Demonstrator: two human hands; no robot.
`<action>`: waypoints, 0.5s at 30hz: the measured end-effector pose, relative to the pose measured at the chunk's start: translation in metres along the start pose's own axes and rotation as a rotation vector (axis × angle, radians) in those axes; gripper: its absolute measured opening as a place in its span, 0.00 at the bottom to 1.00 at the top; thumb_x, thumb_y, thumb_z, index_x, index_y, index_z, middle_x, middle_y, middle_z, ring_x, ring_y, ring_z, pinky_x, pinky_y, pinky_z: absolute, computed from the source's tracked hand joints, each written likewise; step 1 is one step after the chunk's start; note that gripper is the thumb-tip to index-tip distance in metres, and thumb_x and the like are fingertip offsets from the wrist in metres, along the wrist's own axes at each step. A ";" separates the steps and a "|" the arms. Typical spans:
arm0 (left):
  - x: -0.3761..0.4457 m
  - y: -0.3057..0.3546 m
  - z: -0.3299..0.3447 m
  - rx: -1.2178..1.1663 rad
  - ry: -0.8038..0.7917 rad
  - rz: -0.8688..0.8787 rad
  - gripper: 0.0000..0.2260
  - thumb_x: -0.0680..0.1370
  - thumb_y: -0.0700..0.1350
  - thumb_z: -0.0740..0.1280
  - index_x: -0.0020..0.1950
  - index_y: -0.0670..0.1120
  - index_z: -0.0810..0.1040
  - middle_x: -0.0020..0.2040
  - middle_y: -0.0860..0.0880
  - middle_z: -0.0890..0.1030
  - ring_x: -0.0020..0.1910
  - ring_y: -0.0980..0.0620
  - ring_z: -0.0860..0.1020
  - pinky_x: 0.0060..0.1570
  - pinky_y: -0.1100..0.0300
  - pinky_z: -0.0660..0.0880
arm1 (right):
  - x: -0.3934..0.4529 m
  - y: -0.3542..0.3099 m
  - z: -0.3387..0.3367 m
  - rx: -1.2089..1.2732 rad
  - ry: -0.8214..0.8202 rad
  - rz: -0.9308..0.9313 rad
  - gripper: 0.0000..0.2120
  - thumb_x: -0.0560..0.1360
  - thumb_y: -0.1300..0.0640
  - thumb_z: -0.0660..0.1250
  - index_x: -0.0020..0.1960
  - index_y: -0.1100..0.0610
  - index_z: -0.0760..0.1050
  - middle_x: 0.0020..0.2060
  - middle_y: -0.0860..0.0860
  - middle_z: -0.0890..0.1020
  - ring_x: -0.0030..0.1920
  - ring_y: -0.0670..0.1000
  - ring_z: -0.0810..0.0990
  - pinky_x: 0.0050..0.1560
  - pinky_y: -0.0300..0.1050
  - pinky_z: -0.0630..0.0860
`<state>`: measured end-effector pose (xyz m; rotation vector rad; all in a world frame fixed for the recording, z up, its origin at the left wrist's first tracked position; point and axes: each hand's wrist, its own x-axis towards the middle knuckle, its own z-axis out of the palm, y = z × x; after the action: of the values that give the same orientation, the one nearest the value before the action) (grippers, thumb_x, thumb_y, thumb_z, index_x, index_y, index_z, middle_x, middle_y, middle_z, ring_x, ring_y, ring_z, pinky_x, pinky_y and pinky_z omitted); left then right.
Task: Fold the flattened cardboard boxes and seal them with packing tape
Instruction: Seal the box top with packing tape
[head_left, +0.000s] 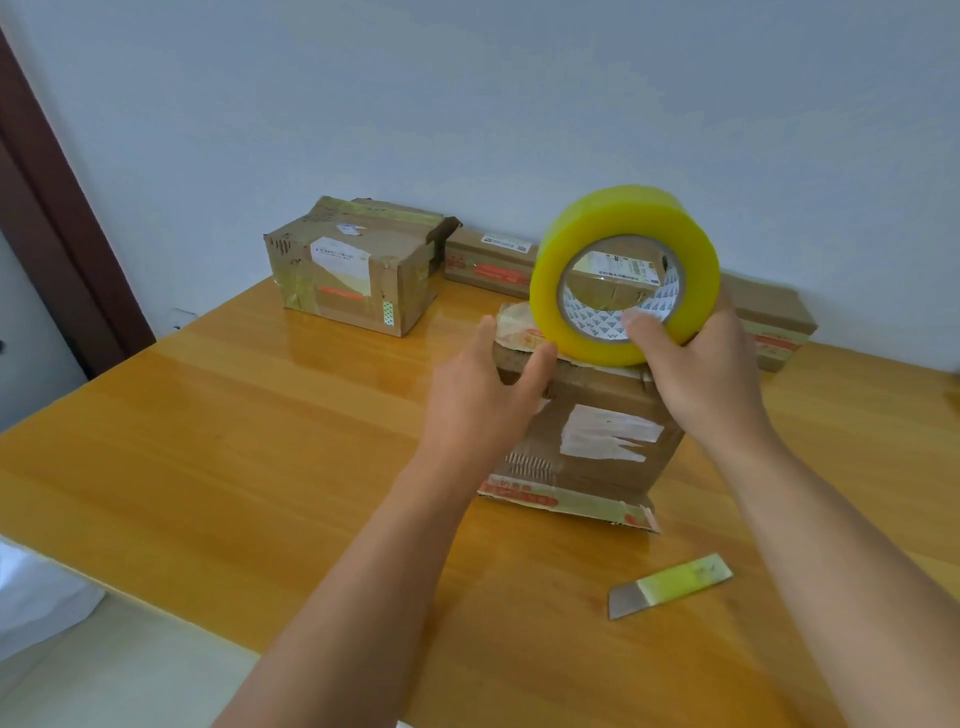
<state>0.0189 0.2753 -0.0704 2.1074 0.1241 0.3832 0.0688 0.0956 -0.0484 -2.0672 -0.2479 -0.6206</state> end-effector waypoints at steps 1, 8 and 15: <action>-0.002 0.002 0.002 -0.001 -0.006 -0.026 0.31 0.79 0.63 0.62 0.79 0.50 0.62 0.53 0.51 0.82 0.49 0.54 0.79 0.44 0.60 0.71 | 0.000 0.000 0.000 0.015 -0.002 0.002 0.20 0.75 0.46 0.71 0.62 0.53 0.73 0.43 0.46 0.82 0.43 0.38 0.79 0.41 0.37 0.74; -0.006 -0.005 0.004 -0.083 -0.020 0.075 0.43 0.70 0.71 0.63 0.80 0.54 0.57 0.69 0.56 0.74 0.60 0.67 0.75 0.60 0.63 0.75 | -0.002 -0.002 0.001 0.096 -0.017 0.064 0.21 0.73 0.44 0.73 0.62 0.51 0.74 0.48 0.47 0.83 0.48 0.44 0.81 0.49 0.47 0.78; -0.007 -0.008 0.012 -0.094 0.057 0.170 0.38 0.75 0.65 0.66 0.80 0.52 0.57 0.80 0.60 0.55 0.74 0.67 0.53 0.69 0.66 0.57 | -0.006 -0.003 0.002 0.121 -0.013 0.050 0.19 0.75 0.45 0.72 0.61 0.52 0.74 0.47 0.51 0.83 0.45 0.43 0.80 0.47 0.46 0.77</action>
<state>0.0163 0.2685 -0.0845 2.0211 -0.0397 0.5408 0.0635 0.0991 -0.0503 -1.9559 -0.2351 -0.5492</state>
